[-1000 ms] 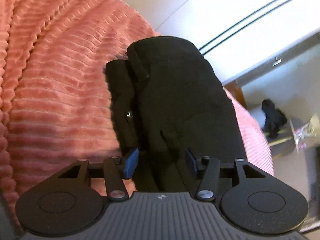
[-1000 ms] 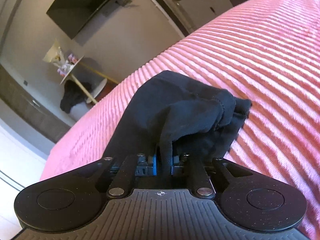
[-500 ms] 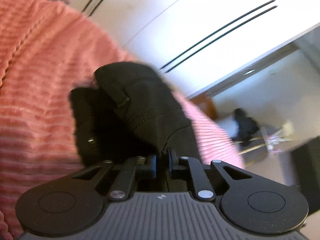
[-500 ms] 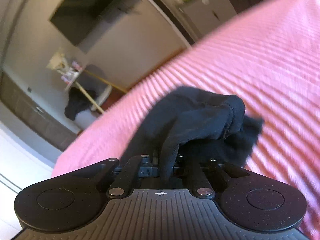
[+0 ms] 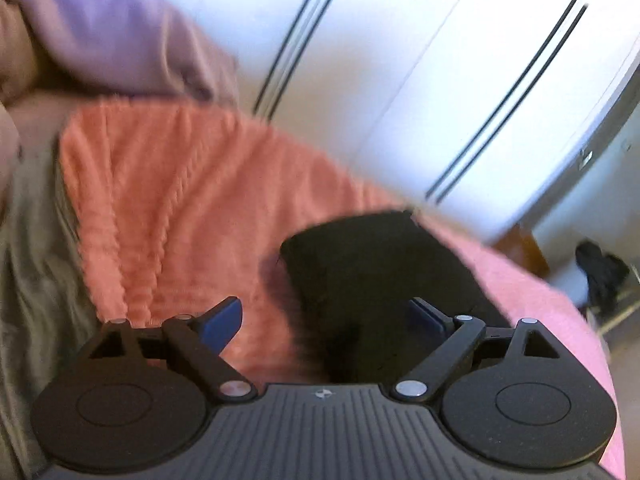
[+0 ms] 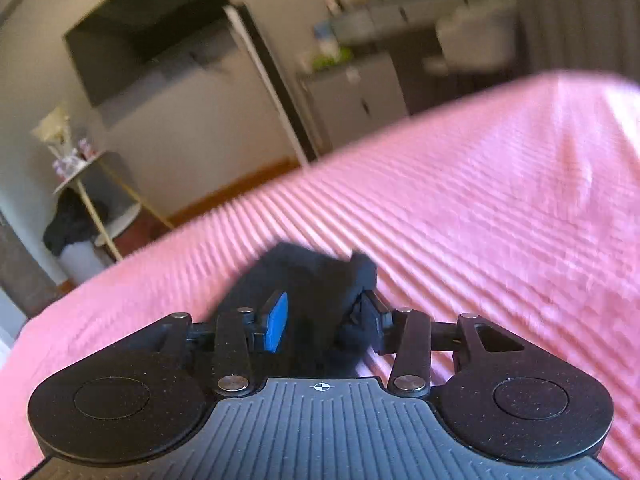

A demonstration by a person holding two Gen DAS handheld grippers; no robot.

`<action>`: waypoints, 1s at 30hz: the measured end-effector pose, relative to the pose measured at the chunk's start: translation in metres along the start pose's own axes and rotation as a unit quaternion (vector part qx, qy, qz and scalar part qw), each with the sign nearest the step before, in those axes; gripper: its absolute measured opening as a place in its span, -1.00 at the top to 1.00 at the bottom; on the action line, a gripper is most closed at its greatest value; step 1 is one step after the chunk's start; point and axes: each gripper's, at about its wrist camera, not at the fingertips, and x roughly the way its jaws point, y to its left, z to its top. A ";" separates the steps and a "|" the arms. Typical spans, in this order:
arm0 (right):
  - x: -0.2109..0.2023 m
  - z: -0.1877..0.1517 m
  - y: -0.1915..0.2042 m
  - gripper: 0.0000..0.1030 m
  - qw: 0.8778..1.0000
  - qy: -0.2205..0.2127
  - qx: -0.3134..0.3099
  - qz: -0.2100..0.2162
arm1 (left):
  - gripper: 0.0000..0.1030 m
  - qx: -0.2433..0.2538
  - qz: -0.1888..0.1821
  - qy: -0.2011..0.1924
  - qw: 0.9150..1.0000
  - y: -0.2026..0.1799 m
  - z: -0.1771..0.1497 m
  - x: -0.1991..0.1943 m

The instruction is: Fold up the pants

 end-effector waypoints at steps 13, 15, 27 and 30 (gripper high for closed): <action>-0.050 -0.188 0.369 -0.03 0.823 0.281 -0.191 0.455 | -0.86 0.193 0.071 -0.131 0.970 -0.088 -0.075 0.018; -0.044 -0.218 0.406 -0.03 0.806 0.319 -0.203 0.456 | -0.88 0.148 0.060 -0.128 0.979 -0.077 -0.071 0.023; -0.044 -0.268 0.484 0.59 0.755 0.318 -0.325 0.473 | -0.92 0.140 0.101 -0.124 0.977 -0.076 -0.073 0.067; -0.047 -0.272 0.487 0.87 0.742 0.312 -0.346 0.483 | -0.92 0.127 0.094 -0.130 0.979 -0.072 -0.070 0.067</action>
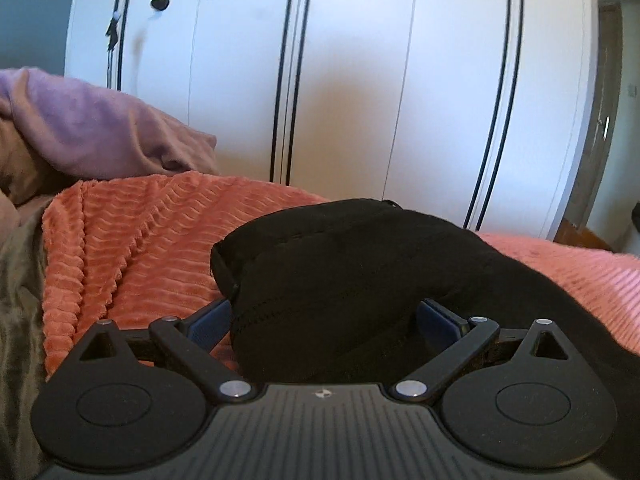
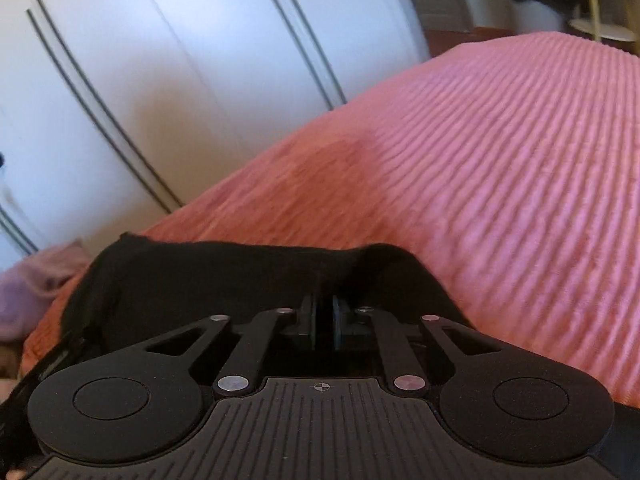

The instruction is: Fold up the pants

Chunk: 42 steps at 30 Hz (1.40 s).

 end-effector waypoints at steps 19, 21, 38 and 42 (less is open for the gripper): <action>-0.044 -0.054 0.020 0.70 0.989 -0.045 -0.019 -0.139 | -0.92 0.054 0.048 -0.051 0.996 -0.011 -0.001 -0.004; -0.034 -0.062 0.011 0.89 0.987 -0.037 -0.009 -0.156 | -0.92 0.090 0.058 -0.042 0.993 -0.022 -0.006 0.004; -0.227 -0.132 -0.127 -0.05 0.950 -0.081 0.167 -0.250 | -0.92 0.205 0.013 -0.087 0.975 -0.037 -0.013 -0.029; -0.321 -0.184 -0.192 0.13 0.901 -0.145 0.249 -0.325 | -0.92 0.245 -0.046 -0.105 0.963 -0.047 -0.017 -0.051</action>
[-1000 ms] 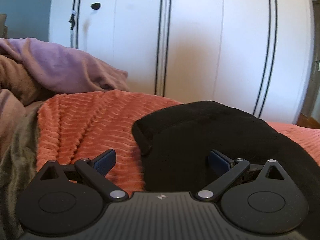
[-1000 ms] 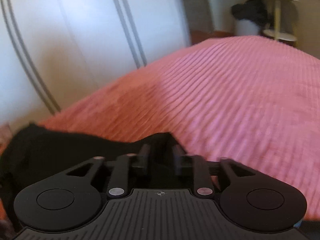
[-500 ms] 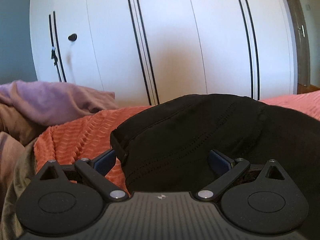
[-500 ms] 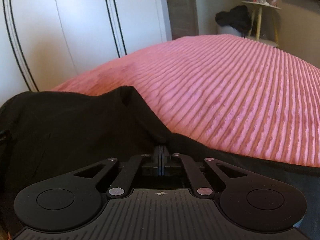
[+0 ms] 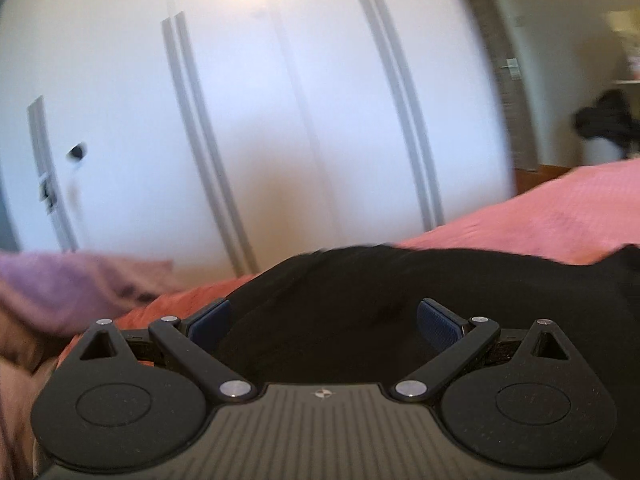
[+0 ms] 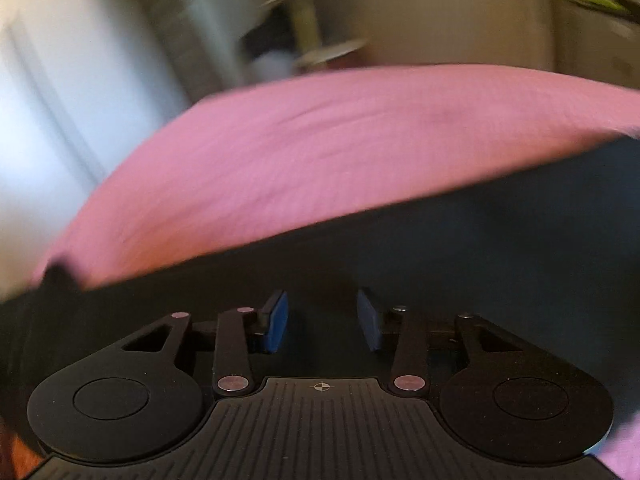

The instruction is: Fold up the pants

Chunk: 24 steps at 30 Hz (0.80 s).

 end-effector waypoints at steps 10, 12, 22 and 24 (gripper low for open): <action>-0.095 -0.013 -0.145 -0.44 0.954 -0.151 0.223 -0.130 | -0.92 0.041 -0.087 0.016 0.995 -0.027 0.009 -0.029; -0.095 -0.022 -0.162 -0.39 0.945 -0.142 0.271 -0.117 | -0.92 0.054 -0.092 0.018 0.994 -0.036 0.009 -0.033; -0.105 -0.042 -0.150 0.61 0.943 -0.161 0.290 -0.037 | -0.92 0.037 -0.087 0.048 0.994 -0.033 0.013 -0.041; -0.110 -0.034 -0.132 0.61 0.949 -0.169 0.251 -0.085 | -0.92 0.025 -0.085 0.058 0.994 -0.030 0.013 -0.040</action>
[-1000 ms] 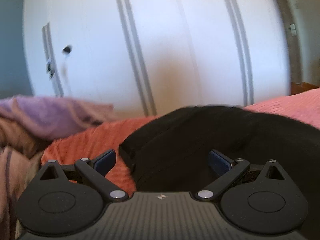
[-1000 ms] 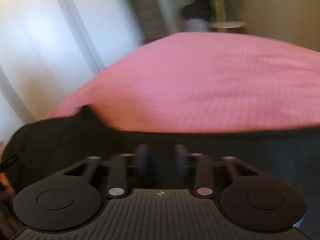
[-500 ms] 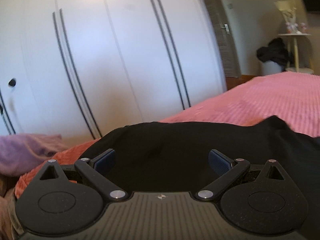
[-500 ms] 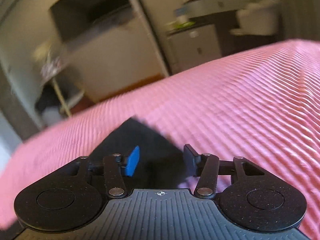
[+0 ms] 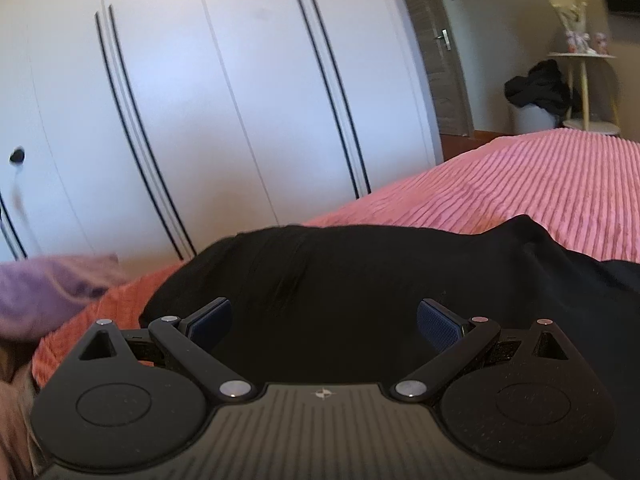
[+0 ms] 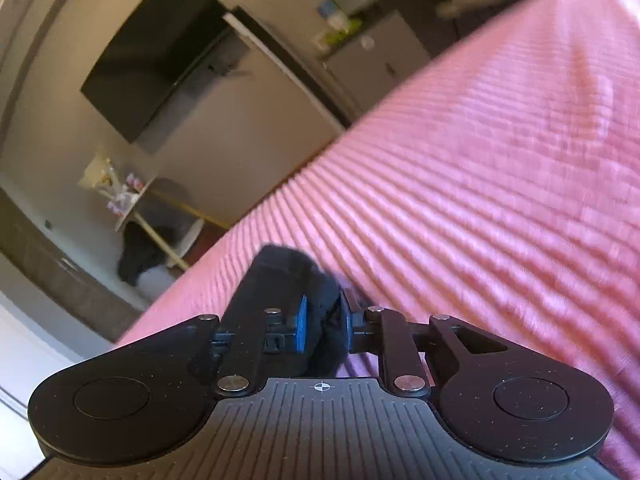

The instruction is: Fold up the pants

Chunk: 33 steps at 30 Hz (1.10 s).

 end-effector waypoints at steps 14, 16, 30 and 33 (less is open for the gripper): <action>0.036 0.000 0.017 0.60 0.998 0.047 0.026 0.027 | -0.92 -0.100 0.001 0.058 0.993 0.034 -0.002 0.007; 0.028 0.008 0.039 0.66 0.998 0.036 0.012 0.057 | -0.92 -0.109 0.004 0.062 0.992 0.036 -0.003 0.007; 0.024 0.000 -0.027 0.22 0.993 0.055 0.102 0.013 | -0.92 -0.117 0.000 0.073 0.990 0.040 -0.003 0.007; 0.021 -0.016 -0.045 0.15 0.986 0.068 0.144 0.053 | -0.92 -0.111 -0.026 0.071 0.991 0.033 -0.001 0.003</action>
